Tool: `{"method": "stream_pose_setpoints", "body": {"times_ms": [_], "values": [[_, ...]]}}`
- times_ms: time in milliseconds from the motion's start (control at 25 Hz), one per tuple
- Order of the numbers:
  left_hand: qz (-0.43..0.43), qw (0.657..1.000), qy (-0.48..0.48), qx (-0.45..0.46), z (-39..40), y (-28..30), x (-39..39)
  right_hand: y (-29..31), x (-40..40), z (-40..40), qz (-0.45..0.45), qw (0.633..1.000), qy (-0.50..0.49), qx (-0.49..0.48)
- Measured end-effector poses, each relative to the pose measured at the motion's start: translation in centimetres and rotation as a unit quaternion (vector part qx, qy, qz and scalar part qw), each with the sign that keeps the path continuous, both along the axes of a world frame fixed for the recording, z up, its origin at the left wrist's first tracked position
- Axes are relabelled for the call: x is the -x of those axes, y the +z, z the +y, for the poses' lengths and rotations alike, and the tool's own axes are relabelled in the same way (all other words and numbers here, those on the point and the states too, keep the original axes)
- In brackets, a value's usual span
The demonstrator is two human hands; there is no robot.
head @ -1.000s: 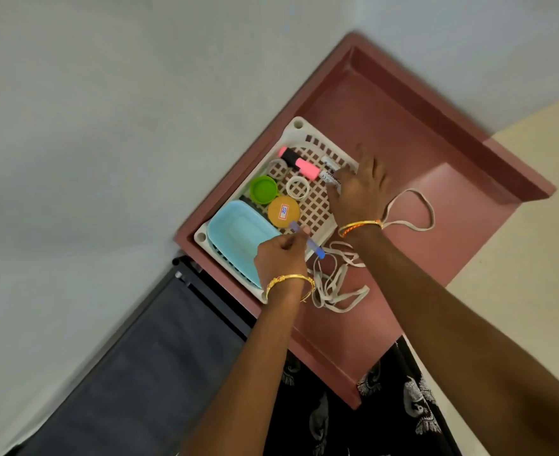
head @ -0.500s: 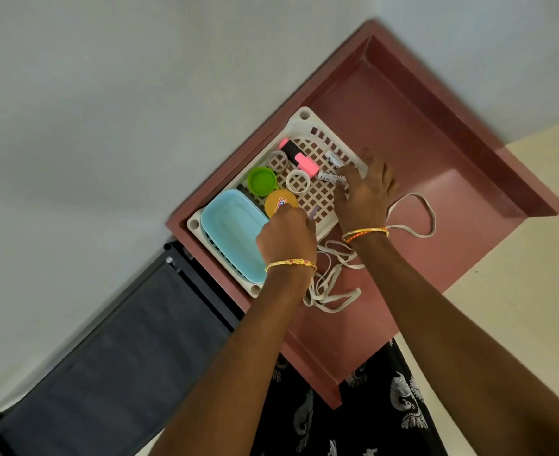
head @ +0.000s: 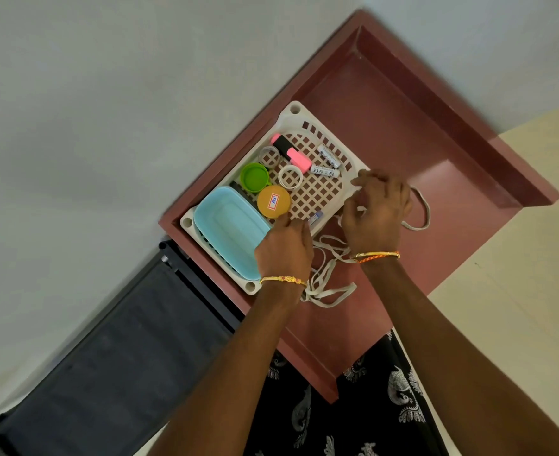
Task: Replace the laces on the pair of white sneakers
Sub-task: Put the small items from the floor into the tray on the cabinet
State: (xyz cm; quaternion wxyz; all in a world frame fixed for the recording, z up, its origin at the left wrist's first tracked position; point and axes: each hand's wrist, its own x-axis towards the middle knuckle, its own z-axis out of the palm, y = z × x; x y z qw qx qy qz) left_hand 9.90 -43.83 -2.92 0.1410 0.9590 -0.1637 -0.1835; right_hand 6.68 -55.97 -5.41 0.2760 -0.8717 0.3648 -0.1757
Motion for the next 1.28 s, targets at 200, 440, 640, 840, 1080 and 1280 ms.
{"method": "stream_pose_setpoints", "body": {"times_ms": [200, 440, 640, 840, 1080, 1280], "values": [[-0.068, 0.993, 0.011, 0.093, 3.2, 1.1, 1.2, 4.1, 2.4, 0.4, -0.060, 0.996, -0.027, -0.055], [-0.052, 0.995, -0.018, 0.088, 7.1, 2.6, 2.3, 3.9, 8.0, 5.5, 0.083, 0.967, 0.051, -0.235], [-0.042, 0.993, -0.045, 0.105, 9.3, 2.9, 2.8, -1.0, 10.3, 11.1, 0.306, 0.925, 0.208, -0.086], [-0.018, 0.991, -0.098, 0.085, 11.9, 2.0, 4.1, -1.6, 9.7, 12.1, 0.253, 0.950, 0.136, -0.121], [0.103, 0.991, -0.031, 0.084, 14.8, 3.7, 4.2, 2.6, 7.3, 11.7, 0.167, 0.956, 0.068, -0.231], [0.094, 0.982, -0.054, 0.157, 15.9, 8.7, 3.9, 12.3, 3.7, 13.1, 0.130, 0.919, 0.023, -0.371]]}}
